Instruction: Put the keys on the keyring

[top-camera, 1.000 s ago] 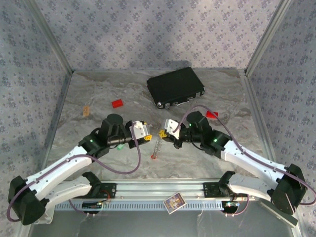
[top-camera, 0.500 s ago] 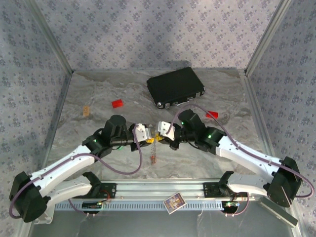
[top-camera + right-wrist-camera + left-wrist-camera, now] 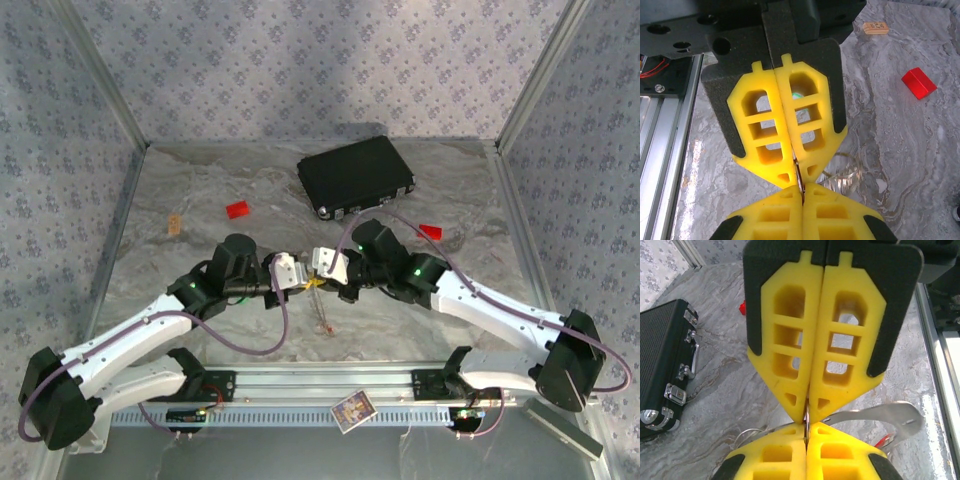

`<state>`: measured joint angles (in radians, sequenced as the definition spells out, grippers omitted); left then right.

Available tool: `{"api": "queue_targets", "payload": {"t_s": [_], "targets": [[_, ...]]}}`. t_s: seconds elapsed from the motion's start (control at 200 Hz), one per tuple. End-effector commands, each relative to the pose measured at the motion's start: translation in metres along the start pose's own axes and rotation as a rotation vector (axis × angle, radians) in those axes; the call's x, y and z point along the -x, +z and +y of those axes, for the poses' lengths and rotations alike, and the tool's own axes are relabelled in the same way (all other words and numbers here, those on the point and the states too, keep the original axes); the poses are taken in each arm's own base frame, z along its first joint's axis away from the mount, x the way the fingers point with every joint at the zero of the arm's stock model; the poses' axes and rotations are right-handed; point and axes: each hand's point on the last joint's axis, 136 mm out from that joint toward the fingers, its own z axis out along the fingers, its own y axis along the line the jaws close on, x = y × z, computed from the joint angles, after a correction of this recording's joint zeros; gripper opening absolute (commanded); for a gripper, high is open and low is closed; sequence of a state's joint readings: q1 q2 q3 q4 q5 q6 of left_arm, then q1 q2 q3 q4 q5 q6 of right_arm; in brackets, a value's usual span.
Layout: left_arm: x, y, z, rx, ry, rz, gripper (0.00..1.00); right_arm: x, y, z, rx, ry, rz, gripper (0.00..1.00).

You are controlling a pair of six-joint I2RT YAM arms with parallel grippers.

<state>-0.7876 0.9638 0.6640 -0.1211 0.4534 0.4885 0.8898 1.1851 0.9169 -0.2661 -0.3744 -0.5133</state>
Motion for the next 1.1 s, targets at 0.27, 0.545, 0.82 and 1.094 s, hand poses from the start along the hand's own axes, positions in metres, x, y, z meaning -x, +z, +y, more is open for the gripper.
{"api": "queue_targets", "payload": {"t_s": [0.27,0.545,0.82,1.094], "targets": [[0.024,-0.011,-0.005,0.003,-0.01,-0.13,0.0,-0.004,-0.021,0.003,-0.015,0.06,-0.132,0.23],[0.022,-0.011,-0.009,-0.011,-0.04,-0.138,0.0,-0.001,-0.012,0.006,0.019,0.061,-0.143,0.24],[0.02,-0.024,0.025,0.179,-0.078,-0.107,0.0,0.007,-0.038,-0.025,-0.176,0.116,-0.216,0.24],[0.022,-0.068,0.084,0.467,-0.174,-0.133,0.0,0.012,-0.052,-0.017,-0.215,0.131,-0.23,0.25]]}}
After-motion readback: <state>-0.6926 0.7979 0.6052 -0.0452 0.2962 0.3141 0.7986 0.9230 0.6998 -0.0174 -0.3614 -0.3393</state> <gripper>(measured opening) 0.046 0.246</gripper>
